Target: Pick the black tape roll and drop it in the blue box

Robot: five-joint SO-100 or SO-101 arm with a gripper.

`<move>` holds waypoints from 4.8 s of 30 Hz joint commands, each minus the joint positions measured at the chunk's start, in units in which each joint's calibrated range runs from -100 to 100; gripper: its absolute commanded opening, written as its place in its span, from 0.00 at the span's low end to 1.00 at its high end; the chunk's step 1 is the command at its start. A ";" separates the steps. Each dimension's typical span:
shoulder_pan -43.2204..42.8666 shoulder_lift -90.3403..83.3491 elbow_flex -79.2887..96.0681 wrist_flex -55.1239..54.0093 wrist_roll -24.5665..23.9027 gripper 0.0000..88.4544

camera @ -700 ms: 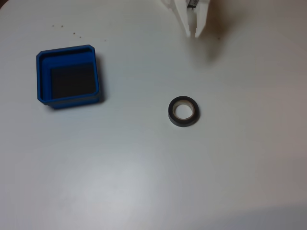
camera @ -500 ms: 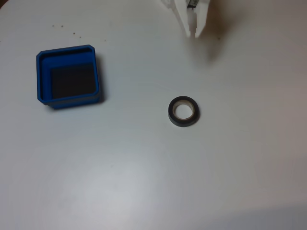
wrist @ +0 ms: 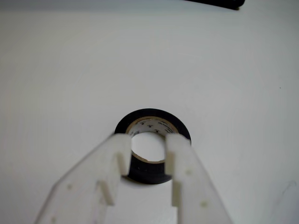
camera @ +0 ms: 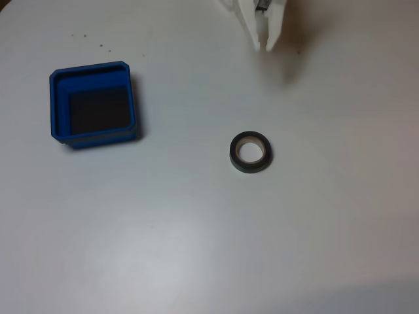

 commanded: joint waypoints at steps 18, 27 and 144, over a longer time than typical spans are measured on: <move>0.01 -3.40 0.90 -0.75 0.00 0.01; -0.08 -2.23 0.90 -0.42 -0.08 0.01; 5.88 120.60 -116.71 46.28 -17.87 0.23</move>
